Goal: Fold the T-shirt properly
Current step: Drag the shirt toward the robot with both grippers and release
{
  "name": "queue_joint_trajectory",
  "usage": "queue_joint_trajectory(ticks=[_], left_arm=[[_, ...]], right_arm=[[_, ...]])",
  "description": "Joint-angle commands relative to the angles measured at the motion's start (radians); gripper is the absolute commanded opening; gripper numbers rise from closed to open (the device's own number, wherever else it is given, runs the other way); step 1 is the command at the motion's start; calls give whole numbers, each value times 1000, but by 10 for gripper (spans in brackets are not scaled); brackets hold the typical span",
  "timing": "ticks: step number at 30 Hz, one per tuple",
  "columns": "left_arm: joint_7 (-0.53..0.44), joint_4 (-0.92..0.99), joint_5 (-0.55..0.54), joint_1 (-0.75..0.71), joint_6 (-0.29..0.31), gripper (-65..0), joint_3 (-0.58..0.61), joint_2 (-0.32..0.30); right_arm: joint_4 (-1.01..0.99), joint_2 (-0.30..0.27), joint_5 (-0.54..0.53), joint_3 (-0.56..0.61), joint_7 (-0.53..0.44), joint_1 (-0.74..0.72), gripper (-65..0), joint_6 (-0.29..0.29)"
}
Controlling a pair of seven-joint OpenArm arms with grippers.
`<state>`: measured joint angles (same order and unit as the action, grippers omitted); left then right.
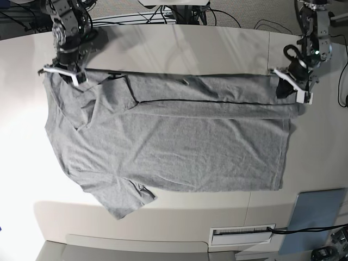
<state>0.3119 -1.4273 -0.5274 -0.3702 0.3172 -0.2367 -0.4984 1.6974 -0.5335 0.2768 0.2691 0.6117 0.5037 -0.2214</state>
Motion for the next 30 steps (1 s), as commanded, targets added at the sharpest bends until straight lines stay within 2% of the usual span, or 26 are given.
queue_joint_trajectory(ticks=[1,4,8,14,18,23,30], left_arm=[[127,11,62,-44,-27,-650,3,-20],[137,-9,62,-101,-23,-650,3,-51],[144,-39,62,-184,26,-650,3,-90],[144,-79,63,-298,25,-650,3,-120],[141,-98,63,-366,30,-650,3,-140],[141,-139,63,-417,90,-650,-14,-150],[144,-234,62,-470,104,-650,-138,-150]], right_arm=[[5,-14,-9,-3,31,27,-650,11],[14,-15,4,-3,31,77,-650,10],[72,-15,13,-3,32,154,-650,7],[138,-15,40,-3,61,261,-650,1],[140,-15,98,-3,64,331,-650,-58],[141,-15,151,-3,58,393,-650,-111],[148,-15,185,-3,58,431,-650,-178]])
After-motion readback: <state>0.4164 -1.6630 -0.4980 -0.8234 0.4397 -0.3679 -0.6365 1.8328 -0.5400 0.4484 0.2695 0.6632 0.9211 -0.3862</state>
